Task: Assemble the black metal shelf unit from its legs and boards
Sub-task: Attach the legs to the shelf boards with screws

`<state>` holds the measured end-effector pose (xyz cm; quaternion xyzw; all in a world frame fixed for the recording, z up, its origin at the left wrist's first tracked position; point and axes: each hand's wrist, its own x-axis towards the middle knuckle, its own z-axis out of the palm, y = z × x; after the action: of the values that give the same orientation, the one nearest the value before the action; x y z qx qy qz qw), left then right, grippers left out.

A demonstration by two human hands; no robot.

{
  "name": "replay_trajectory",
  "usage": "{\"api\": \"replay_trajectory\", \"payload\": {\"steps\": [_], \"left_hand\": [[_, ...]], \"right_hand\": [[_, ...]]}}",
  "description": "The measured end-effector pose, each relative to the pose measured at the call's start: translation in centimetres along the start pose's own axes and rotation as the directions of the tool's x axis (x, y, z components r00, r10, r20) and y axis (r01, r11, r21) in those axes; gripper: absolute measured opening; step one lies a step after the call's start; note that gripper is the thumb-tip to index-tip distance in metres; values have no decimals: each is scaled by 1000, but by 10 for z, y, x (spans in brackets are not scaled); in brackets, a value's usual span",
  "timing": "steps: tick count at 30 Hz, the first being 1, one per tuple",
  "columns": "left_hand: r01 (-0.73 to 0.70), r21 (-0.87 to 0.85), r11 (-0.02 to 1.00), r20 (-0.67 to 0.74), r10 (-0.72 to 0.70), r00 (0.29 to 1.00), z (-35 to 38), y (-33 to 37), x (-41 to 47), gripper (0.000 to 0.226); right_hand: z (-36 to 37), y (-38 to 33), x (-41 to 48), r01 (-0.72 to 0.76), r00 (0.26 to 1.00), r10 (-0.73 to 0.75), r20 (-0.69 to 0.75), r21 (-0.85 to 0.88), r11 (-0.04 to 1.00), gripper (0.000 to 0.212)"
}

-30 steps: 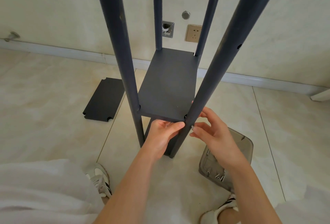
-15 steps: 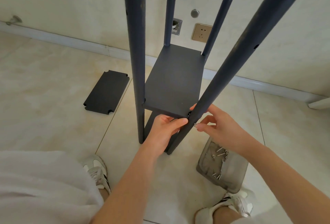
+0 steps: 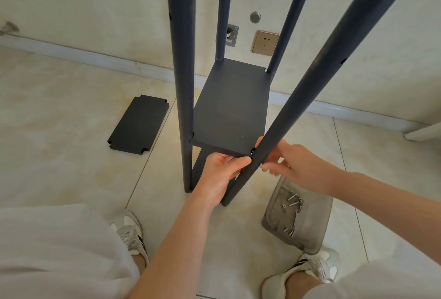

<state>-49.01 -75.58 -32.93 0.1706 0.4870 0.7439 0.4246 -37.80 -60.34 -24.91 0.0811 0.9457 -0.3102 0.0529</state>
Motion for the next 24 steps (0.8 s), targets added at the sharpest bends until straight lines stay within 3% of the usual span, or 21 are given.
{"api": "replay_trajectory", "payload": {"steps": [10,15,20,24], "left_hand": [[10,9,1000,9,-10,1000,2,-1,1,14],[0,4,1000,11,0,1000,3,-2,-1,15],[20,-33,999,-13,-21,1000,7,-2,-6,23],[35,-19,999,-61,-36,997,9,-2,-11,11]], "right_hand": [[-1,6,4,59,998,-59,-6,10,998,15],[-2,8,5,-3,1000,2,-4,-10,1000,36],[-4,5,5,-30,999,29,-34,-34,999,35],[-4,1,7,-87,993,83,-86,-39,995,40]]}}
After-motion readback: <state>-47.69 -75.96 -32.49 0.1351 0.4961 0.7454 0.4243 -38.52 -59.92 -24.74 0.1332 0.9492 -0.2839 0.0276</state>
